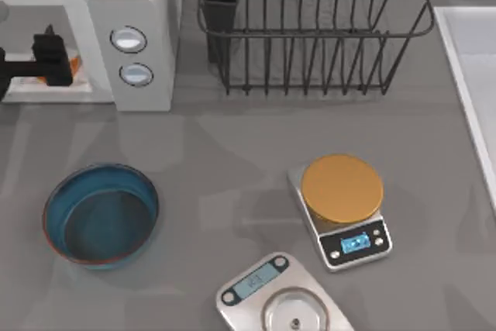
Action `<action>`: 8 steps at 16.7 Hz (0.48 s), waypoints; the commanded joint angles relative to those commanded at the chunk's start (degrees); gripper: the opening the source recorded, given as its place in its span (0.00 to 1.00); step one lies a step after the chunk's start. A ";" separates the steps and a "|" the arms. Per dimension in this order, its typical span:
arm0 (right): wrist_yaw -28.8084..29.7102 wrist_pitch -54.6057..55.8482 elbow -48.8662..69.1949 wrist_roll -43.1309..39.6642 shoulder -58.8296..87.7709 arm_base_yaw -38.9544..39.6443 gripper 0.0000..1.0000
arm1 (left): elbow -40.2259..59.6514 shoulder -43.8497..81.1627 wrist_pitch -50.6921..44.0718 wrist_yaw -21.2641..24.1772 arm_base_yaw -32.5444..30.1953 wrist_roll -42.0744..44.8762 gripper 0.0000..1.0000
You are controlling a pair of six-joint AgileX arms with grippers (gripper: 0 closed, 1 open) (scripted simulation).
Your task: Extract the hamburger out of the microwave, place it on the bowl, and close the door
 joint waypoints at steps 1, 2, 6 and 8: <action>0.00 0.00 0.00 0.00 0.00 0.00 1.00 | 2.17 5.71 2.71 0.13 0.03 0.06 1.00; 0.00 0.00 0.00 0.00 0.00 0.00 1.00 | 4.28 11.23 5.34 0.25 0.07 0.11 1.00; 0.00 0.00 0.00 0.00 0.00 0.00 1.00 | 11.74 30.76 14.65 0.66 0.16 0.31 1.00; 0.00 0.00 0.00 0.00 0.00 0.00 1.00 | 14.66 38.36 18.27 0.81 0.18 0.39 1.00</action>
